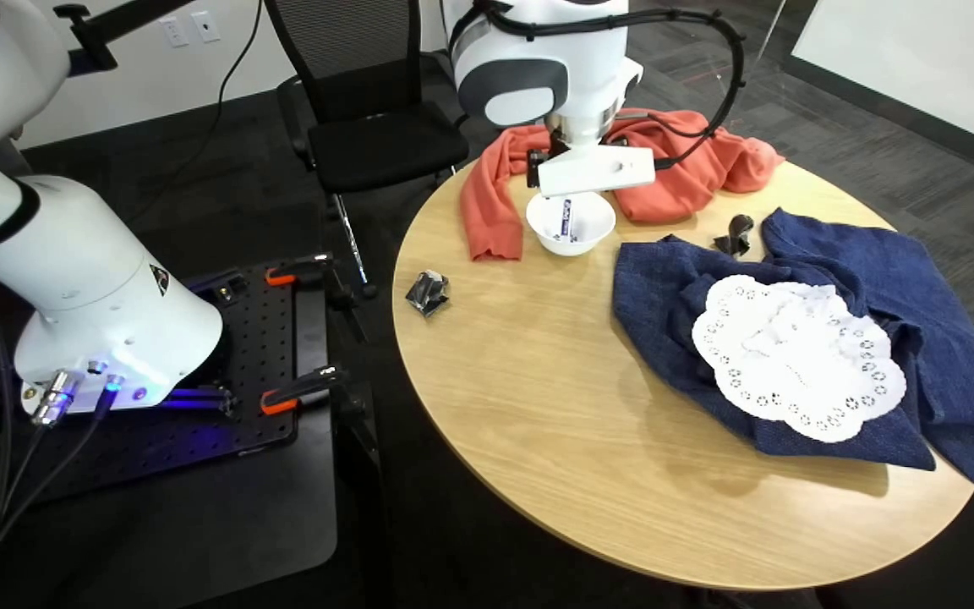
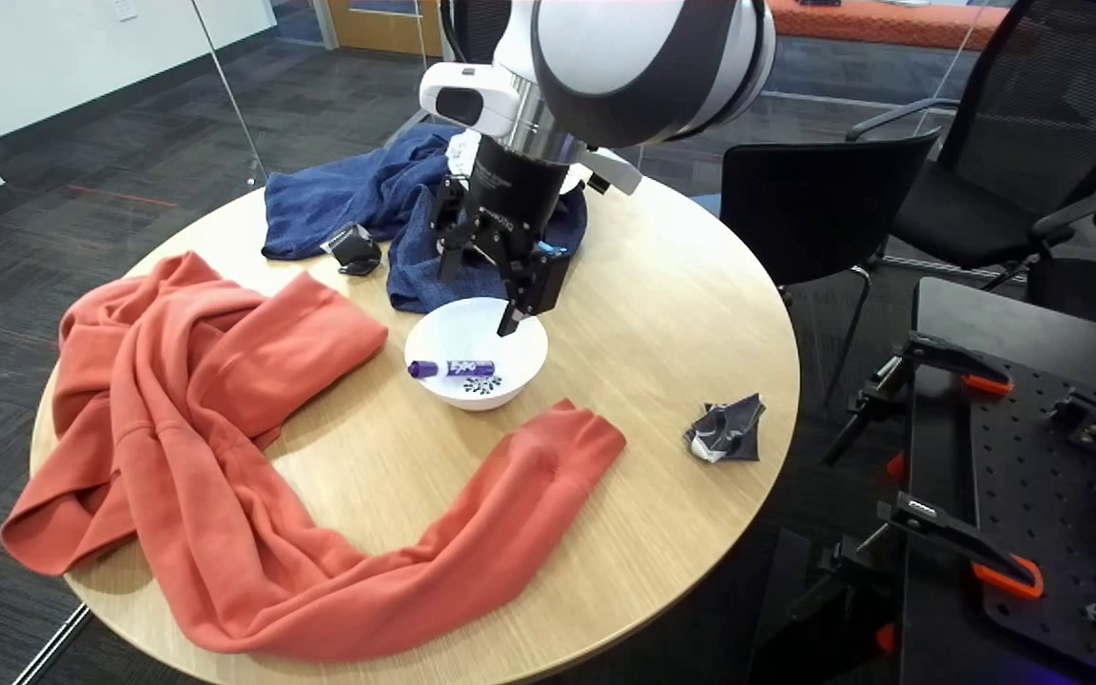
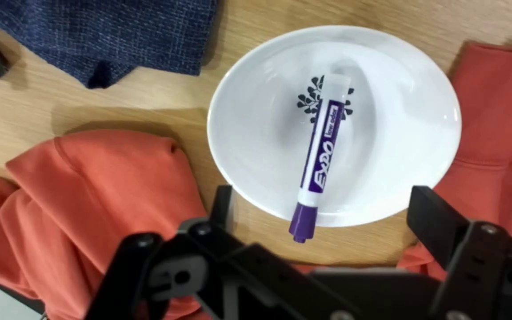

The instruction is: Put the marker into the bowl

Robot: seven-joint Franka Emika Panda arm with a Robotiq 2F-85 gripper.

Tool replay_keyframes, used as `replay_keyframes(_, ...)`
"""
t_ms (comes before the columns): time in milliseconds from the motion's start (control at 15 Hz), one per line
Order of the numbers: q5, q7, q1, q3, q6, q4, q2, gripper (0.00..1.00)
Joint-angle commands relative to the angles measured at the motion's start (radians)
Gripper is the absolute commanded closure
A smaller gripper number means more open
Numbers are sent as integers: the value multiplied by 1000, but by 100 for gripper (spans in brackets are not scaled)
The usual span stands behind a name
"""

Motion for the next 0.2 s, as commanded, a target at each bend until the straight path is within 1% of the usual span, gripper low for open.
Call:
replay_keyframes(0,-11,9,-2,1,-1,2,2,0)
replay_keyframes(133,-12,11,0,0,-1,3,6,0)
